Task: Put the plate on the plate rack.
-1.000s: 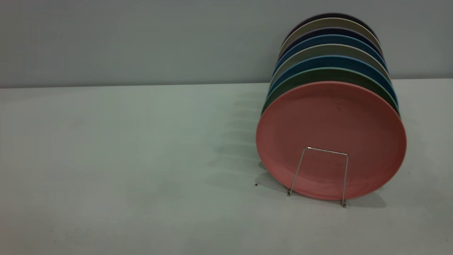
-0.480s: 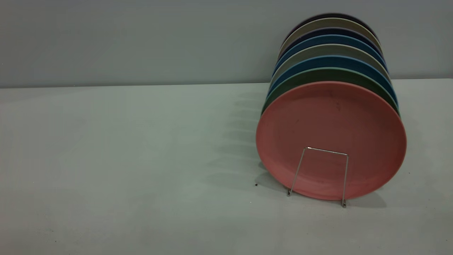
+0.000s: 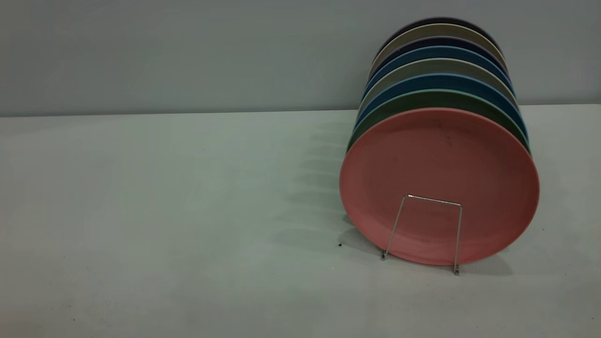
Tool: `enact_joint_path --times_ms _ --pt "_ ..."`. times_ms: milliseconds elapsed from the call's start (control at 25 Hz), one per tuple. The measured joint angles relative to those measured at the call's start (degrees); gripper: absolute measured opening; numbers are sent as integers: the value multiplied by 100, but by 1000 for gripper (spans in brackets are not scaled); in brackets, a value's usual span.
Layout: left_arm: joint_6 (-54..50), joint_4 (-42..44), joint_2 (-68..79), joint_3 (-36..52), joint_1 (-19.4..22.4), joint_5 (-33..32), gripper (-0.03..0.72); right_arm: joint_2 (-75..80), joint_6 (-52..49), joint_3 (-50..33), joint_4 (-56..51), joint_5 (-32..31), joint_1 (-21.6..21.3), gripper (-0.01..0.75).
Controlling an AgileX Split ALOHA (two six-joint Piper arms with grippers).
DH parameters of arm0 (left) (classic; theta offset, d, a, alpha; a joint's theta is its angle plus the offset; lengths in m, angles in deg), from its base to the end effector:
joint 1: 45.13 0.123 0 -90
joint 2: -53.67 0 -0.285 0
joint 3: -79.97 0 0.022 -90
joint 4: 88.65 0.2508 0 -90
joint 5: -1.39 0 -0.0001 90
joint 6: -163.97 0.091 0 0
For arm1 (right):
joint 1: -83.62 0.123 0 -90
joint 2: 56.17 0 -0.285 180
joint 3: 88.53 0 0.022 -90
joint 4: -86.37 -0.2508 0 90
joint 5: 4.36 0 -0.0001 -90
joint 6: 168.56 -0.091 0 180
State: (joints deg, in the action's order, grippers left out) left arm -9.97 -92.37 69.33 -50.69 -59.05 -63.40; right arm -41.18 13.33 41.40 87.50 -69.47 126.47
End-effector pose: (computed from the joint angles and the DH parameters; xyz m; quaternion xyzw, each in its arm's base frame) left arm 0.0117 -0.0084 0.2677 0.1569 0.8913 -0.0614 0.4208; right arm 0.0101 0.0072 0.2637 -0.3451 0.8386 0.1382 0.3981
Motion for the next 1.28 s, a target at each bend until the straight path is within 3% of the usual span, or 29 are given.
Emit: enact_joint_path --times_ms 720,880,1280 --pt "6 0 0 0 0 0 402 0 0 0 0 0 -42 277" --pt "11 0 0 0 162 0 402 0 0 0 -6 0 -724 277" --pt "17 0 -604 0 1331 0 401 -305 0 0 -11 2 -3381 277"
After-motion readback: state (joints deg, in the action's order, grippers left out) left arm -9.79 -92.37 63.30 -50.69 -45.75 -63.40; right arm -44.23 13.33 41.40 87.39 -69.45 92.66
